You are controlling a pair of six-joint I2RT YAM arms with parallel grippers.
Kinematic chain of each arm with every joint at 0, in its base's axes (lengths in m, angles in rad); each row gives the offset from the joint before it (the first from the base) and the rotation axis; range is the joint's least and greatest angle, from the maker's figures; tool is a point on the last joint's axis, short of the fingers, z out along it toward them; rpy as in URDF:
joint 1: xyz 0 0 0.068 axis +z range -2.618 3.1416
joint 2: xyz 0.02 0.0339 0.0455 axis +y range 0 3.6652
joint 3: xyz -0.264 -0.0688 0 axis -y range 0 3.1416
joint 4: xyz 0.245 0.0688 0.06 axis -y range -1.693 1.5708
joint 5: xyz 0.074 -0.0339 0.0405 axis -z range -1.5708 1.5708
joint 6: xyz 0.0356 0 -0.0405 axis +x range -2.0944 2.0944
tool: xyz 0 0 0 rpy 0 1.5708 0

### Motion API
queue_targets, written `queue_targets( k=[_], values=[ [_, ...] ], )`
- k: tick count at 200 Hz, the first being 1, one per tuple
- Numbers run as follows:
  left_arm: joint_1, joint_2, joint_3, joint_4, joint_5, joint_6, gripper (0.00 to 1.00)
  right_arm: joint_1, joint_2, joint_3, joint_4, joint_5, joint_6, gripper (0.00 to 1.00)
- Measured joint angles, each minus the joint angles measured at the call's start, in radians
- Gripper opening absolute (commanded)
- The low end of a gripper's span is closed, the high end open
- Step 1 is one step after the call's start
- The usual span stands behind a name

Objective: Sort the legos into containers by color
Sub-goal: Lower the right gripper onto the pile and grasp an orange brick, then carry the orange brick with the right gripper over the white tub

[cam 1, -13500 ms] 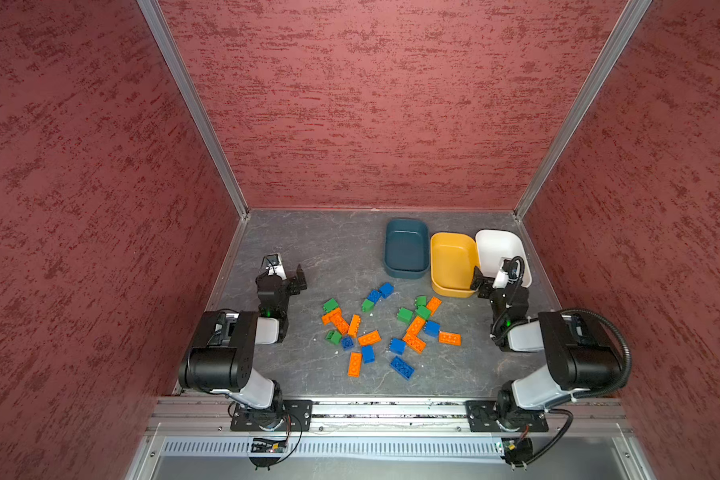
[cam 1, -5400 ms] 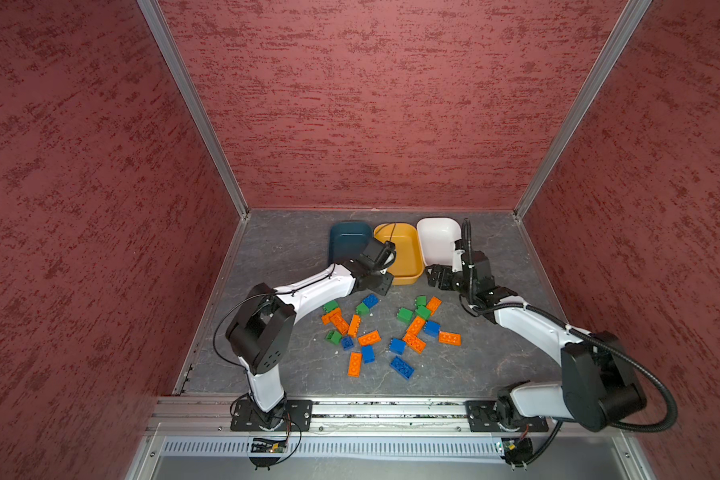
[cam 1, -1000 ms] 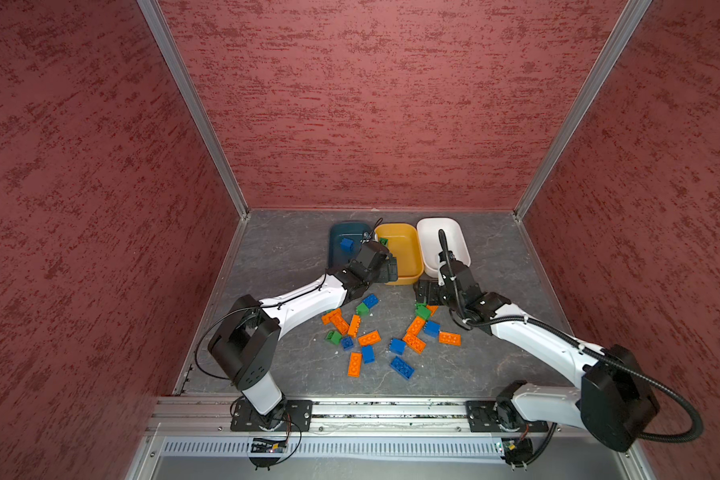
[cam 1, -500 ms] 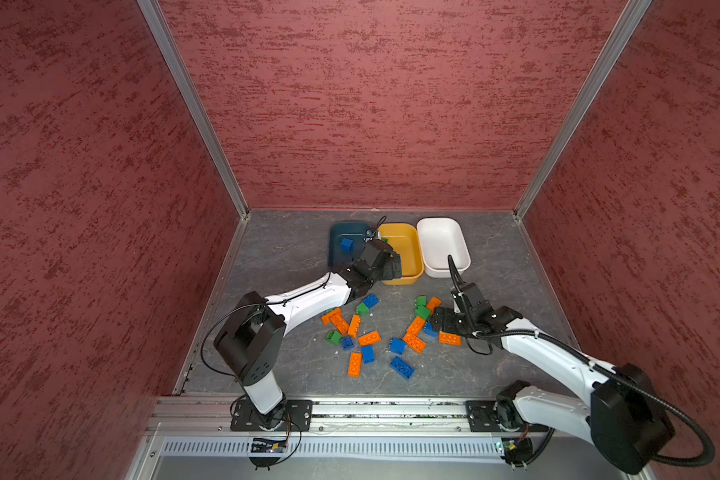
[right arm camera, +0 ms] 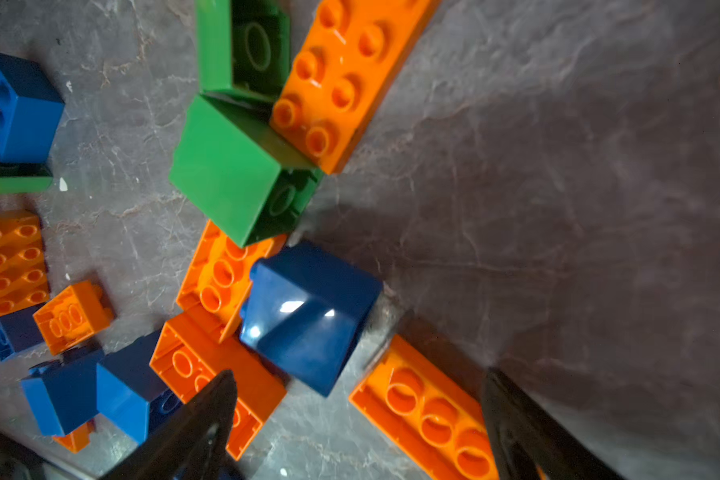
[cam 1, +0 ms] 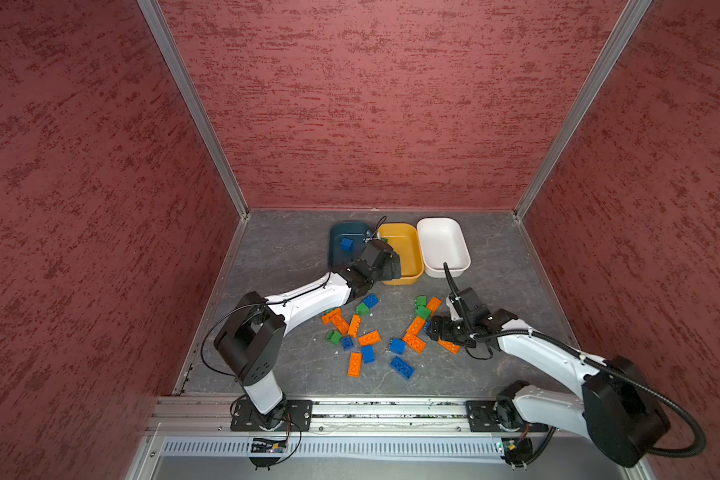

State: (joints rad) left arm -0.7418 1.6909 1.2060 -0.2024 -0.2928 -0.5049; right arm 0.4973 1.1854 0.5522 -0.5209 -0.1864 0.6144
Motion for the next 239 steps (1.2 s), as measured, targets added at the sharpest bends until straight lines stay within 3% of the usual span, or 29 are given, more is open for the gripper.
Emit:
queue_targets(
  k=[14, 47, 114, 162, 204, 239],
  values=[
    [-0.001, 0.002, 0.0, 0.0, 0.0, 0.0, 0.99, 0.013, 0.002, 0.001, -0.018, -0.003, 0.011, 0.82],
    [-0.005, 0.007, 0.0, -0.001, 0.0, 0.0, 0.99, 0.053, 0.035, 0.029, -0.099, 0.062, 0.042, 0.6],
    [-0.007, 0.007, 0.0, -0.007, -0.001, -0.003, 0.99, 0.138, 0.132, 0.076, -0.172, 0.15, 0.045, 0.51],
    [-0.01, 0.007, 0.0, -0.008, 0.0, -0.012, 0.99, 0.178, 0.195, 0.118, -0.216, 0.226, 0.039, 0.34],
    [-0.01, 0.007, 0.0, -0.007, 0.006, -0.018, 0.99, 0.182, 0.17, 0.111, -0.229, 0.265, 0.047, 0.28],
    [-0.01, 0.007, -0.02, 0.035, 0.07, 0.004, 0.99, 0.177, 0.042, 0.072, -0.224, 0.304, 0.059, 0.24]
  ],
)
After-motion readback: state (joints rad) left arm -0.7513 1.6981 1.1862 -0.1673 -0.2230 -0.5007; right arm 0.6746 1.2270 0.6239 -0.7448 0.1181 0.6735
